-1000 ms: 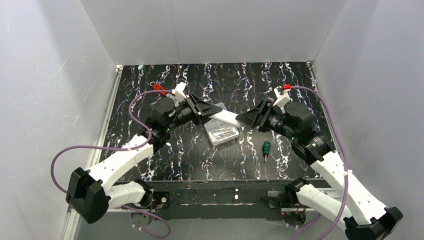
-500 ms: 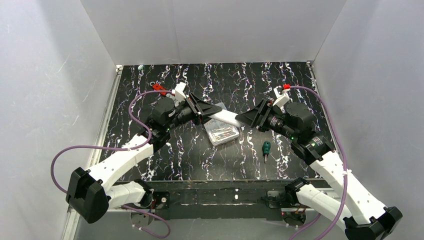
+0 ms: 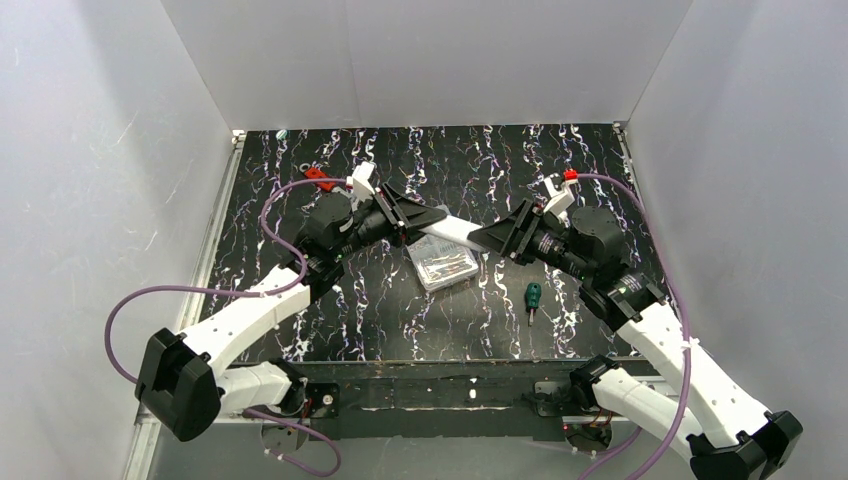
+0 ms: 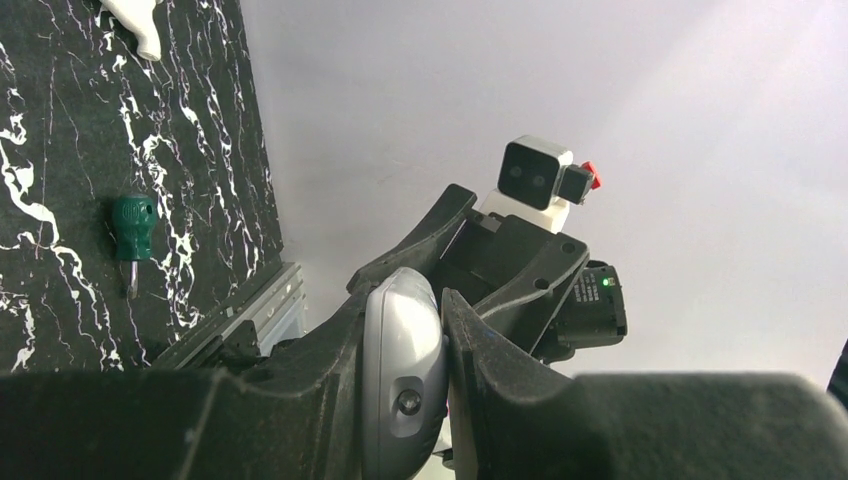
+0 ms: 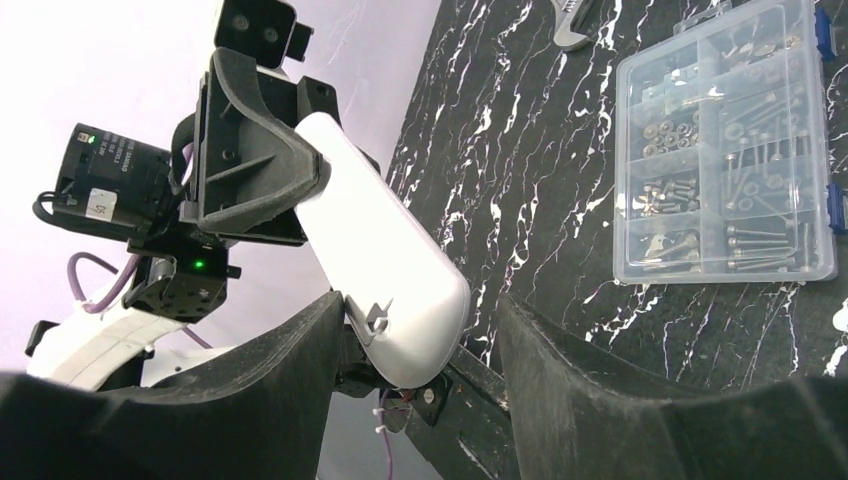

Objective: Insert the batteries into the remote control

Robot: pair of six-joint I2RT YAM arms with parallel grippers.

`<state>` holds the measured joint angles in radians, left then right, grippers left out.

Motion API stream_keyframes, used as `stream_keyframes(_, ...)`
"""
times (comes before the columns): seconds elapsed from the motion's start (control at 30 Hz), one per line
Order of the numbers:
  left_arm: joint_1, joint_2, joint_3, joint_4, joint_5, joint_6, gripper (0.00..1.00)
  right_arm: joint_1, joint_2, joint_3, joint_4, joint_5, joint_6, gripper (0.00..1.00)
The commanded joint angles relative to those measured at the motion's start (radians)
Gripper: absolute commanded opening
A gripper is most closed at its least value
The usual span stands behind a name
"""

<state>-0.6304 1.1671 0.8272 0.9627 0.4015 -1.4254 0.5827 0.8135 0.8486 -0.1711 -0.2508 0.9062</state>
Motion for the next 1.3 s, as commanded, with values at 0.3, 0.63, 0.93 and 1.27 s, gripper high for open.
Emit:
stream_keyframes(0.3, 0.0, 0.0, 0.058, 0.114, 0.021, -0.01, 0.0, -0.009, -0.01, -0.064, 0.203, -0.016, 0.081, 0.65)
stream_keyframes(0.63, 0.001, -0.003, 0.055, 0.12, 0.022, -0.013, 0.0, -0.011, -0.028, -0.063, 0.259, -0.008, 0.104, 0.69)
stream_keyframes(0.93, 0.0, -0.009, 0.052, 0.117, 0.02, -0.009, 0.0, -0.014, -0.001, -0.071, 0.288, -0.031, 0.134, 0.57)
stream_keyframes(1.27, 0.0, -0.01, 0.047, 0.117, 0.023, -0.007, 0.0, -0.015, 0.005, -0.081, 0.294, -0.037, 0.144, 0.44)
